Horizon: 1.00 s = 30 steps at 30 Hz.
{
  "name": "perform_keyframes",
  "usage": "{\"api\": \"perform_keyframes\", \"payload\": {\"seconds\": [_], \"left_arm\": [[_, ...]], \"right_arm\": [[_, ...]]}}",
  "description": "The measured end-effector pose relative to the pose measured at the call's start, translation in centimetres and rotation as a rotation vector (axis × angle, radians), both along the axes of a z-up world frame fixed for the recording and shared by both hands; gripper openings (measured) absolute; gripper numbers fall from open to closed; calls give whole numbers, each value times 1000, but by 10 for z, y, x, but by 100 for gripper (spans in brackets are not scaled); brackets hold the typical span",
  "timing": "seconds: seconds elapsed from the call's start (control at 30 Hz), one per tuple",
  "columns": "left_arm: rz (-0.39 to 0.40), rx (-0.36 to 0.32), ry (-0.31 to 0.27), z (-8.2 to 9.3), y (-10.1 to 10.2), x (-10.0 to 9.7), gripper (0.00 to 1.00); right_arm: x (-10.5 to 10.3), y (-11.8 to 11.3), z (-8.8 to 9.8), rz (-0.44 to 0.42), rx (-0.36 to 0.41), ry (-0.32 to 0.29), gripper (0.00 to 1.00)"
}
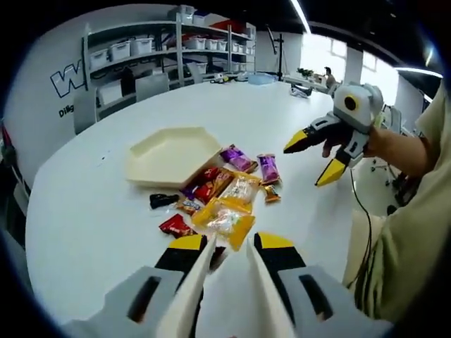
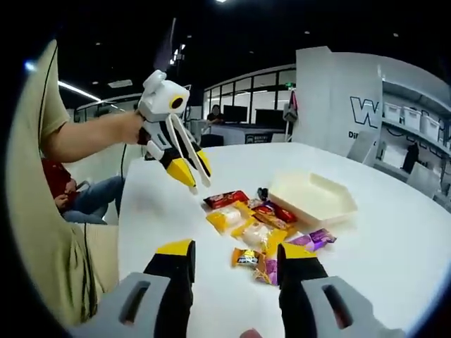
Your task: Place the target food into the container with the food tongs after gripping and lifting it, then release it inside without dropping or visibly crushing the food.
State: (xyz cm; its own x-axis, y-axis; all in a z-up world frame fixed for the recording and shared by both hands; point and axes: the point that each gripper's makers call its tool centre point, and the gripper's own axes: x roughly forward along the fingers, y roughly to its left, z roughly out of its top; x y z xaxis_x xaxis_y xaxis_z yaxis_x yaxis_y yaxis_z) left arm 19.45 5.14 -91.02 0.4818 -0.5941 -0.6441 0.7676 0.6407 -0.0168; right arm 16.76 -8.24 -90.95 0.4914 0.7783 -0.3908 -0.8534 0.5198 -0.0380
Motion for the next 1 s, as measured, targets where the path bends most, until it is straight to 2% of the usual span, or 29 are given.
{"api": "perform_keyframes", "payload": {"seconds": [0.17,0.27,0.4,0.6,1.0], "left_arm": [[43,-12,11,2,4,5,25],[80,-36,40,2,6,8,25],[101,-30,37,2,7,10,25],[126,-11,36,-3,5,13,25],[207,-18,58,-10,3,17,24]], "right_arm": [[0,2,8,-5,-13,1,50],[-2,3,13,-9,-10,8,52],[-3,5,19,-16,5,13,56],[-4,4,17,-27,-5,34,59],[-5,0,14,-42,-2,49,59]]}}
